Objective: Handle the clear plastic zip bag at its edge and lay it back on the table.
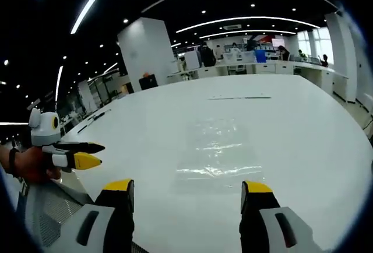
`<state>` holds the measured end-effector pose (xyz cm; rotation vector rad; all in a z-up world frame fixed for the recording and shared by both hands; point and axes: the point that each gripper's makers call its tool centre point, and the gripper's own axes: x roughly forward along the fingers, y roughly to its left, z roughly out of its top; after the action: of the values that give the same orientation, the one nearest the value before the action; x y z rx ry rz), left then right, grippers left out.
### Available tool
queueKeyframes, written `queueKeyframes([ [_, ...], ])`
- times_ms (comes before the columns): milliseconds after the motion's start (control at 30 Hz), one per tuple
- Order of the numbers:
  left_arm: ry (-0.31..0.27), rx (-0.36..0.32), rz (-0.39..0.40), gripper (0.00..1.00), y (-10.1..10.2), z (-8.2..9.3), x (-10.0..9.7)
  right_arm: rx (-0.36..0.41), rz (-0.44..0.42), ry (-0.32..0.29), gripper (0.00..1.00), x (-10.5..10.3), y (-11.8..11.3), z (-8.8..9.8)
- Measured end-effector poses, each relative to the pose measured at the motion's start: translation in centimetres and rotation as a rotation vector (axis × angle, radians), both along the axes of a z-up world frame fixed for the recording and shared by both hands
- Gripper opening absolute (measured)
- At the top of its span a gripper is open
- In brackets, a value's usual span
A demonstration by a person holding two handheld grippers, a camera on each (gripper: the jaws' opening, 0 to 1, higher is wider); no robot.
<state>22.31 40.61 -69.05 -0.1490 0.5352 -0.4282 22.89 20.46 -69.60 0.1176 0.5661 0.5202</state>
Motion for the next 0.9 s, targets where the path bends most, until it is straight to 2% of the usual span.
queueKeyframes([
  [333, 0.002, 0.0, 0.001, 0.7, 0.09, -0.2, 0.11, 0.001, 0.001, 0.002, 0.74, 0.23, -0.13, -0.47],
  [900, 0.008, -0.002, 0.007, 0.69, 0.33, -0.45, 0.17, 0.003, -0.007, 0.003, 0.72, 0.09, -0.11, -0.16],
])
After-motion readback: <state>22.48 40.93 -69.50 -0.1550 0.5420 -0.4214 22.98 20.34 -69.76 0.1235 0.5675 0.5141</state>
